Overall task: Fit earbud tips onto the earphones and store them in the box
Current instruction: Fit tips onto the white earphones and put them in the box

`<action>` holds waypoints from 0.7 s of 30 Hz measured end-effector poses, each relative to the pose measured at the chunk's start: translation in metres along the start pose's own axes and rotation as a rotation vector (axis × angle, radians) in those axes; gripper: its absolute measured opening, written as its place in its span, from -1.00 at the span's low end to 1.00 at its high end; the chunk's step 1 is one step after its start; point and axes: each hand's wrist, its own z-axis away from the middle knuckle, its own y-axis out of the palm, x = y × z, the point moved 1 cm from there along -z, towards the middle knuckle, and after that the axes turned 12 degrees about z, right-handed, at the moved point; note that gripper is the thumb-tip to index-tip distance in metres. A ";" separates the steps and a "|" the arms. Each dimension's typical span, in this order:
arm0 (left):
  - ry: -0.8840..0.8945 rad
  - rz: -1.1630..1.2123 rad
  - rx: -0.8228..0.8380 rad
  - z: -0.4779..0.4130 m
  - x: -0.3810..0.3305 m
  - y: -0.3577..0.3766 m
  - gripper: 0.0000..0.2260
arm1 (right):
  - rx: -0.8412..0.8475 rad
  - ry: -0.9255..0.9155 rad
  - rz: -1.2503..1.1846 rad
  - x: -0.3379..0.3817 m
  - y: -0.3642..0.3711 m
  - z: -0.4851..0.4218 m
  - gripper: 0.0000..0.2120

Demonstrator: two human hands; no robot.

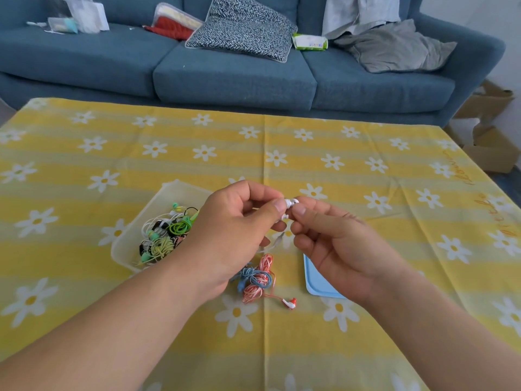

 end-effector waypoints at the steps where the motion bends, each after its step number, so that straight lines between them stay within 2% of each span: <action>1: -0.001 0.001 0.002 0.000 0.000 0.000 -0.96 | -0.003 0.002 -0.002 0.000 0.000 0.001 -0.87; 7: 0.022 -0.013 -0.028 0.000 0.001 0.003 -0.95 | -0.011 -0.001 -0.020 0.000 0.001 0.002 -0.89; 16: 0.073 0.016 -0.073 0.000 0.006 0.010 -0.96 | -0.046 -0.040 -0.073 -0.006 0.005 0.004 -0.82; 21: 0.054 0.028 -0.092 -0.001 0.005 0.008 -0.94 | -0.072 -0.045 0.035 -0.005 0.004 0.006 -0.79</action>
